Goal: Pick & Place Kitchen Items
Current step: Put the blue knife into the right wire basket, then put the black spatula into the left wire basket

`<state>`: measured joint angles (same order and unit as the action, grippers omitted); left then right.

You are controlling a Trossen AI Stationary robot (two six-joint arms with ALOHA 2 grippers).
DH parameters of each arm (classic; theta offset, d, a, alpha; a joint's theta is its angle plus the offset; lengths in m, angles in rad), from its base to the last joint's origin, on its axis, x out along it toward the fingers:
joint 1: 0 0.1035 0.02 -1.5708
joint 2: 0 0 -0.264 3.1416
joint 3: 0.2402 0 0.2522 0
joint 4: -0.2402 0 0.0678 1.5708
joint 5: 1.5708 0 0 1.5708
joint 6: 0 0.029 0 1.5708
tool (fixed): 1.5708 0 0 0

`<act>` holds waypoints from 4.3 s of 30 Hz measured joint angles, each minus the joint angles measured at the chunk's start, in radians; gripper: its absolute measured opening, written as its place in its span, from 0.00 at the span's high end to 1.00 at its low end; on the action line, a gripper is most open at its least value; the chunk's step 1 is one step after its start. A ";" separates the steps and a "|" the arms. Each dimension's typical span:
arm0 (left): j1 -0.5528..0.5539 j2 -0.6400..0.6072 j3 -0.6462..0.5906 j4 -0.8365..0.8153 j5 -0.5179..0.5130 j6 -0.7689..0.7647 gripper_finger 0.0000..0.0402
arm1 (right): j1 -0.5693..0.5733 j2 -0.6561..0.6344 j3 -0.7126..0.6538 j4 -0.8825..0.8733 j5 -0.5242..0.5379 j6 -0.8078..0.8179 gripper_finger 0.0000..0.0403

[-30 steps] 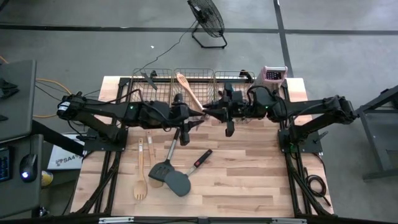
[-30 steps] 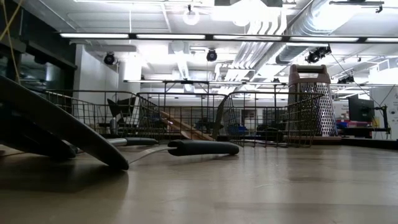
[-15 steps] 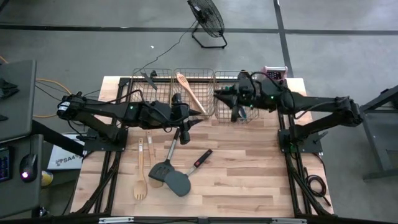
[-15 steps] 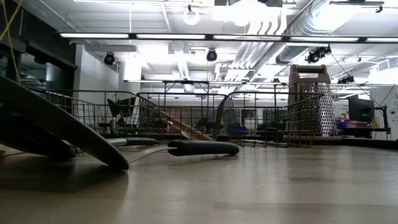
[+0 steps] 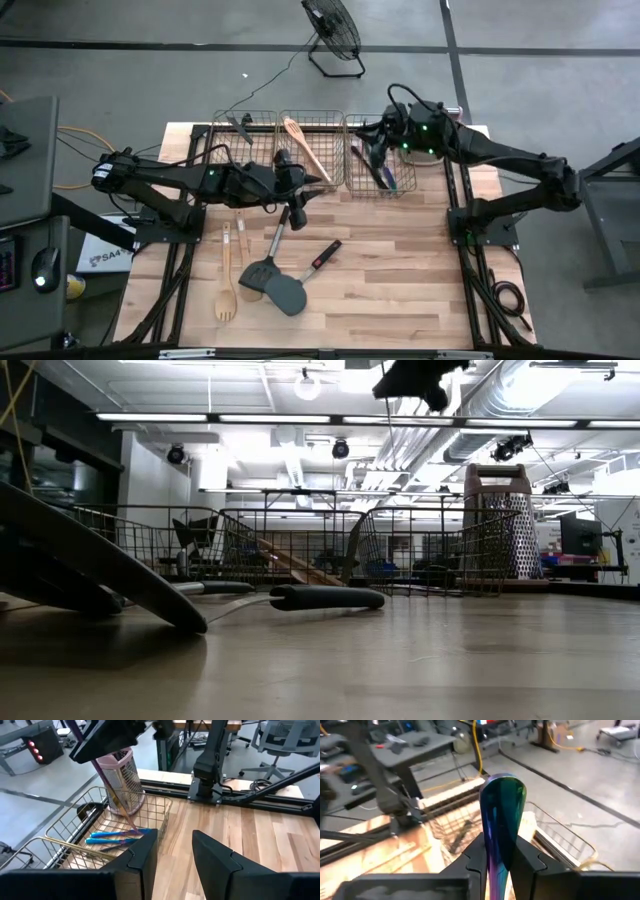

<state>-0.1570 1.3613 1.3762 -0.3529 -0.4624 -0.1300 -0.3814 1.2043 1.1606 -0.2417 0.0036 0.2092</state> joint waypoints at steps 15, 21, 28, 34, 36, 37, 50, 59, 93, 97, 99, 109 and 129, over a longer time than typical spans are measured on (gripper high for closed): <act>0.000 0.000 0.000 -0.021 -0.047 -0.036 0.70 | -0.233 0.128 0.000 -0.112 -0.111 -0.096 0.88; 0.000 0.000 0.000 -0.035 -0.049 -0.062 0.70 | -0.266 0.206 0.000 -0.124 -0.129 -0.127 0.88; 0.000 0.000 0.000 -0.075 -0.074 -0.112 0.70 | -0.289 0.288 0.000 -0.156 -0.145 -0.128 0.88; 0.000 0.000 0.000 -0.071 -0.080 -0.125 0.70 | -0.306 0.341 0.000 -0.186 -0.145 -0.125 0.88; 0.000 0.000 0.000 -0.070 -0.082 -0.130 0.70 | -0.311 0.355 0.000 -0.191 -0.145 -0.124 0.88; 0.000 0.000 0.000 -0.070 -0.083 -0.130 0.70 | -0.314 0.362 0.000 -0.192 -0.145 -0.124 0.88; 0.000 0.000 0.000 -0.070 -0.110 -0.137 0.70 | -0.347 0.425 0.000 -0.253 -0.167 -0.010 0.88; 0.000 0.000 0.000 -0.070 -0.118 -0.138 0.70 | -0.362 0.424 0.000 -0.251 -0.181 0.030 0.88; 0.000 0.000 0.000 -0.077 -0.128 -0.138 0.70 | -0.384 0.584 0.000 -0.230 -0.210 0.049 0.88; 0.000 0.000 0.000 -0.078 -0.128 -0.138 0.70 | -0.382 0.607 0.000 -0.203 -0.195 0.041 0.88; 0.000 0.000 0.000 -0.085 -0.131 -0.138 0.70 | -0.381 0.619 0.000 -0.192 -0.182 0.036 0.88; 0.000 0.000 0.000 -0.097 -0.136 -0.141 0.70 | -0.380 0.668 0.000 -0.157 -0.129 0.051 0.88; 0.000 0.000 0.000 -0.126 -0.143 -0.174 0.70 | -0.352 0.653 0.000 -0.159 -0.110 0.060 0.57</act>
<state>-0.1570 1.3609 1.3762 -0.4786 -0.6052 -0.3044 -0.7337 1.8573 1.1606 -0.4011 -0.1069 0.2691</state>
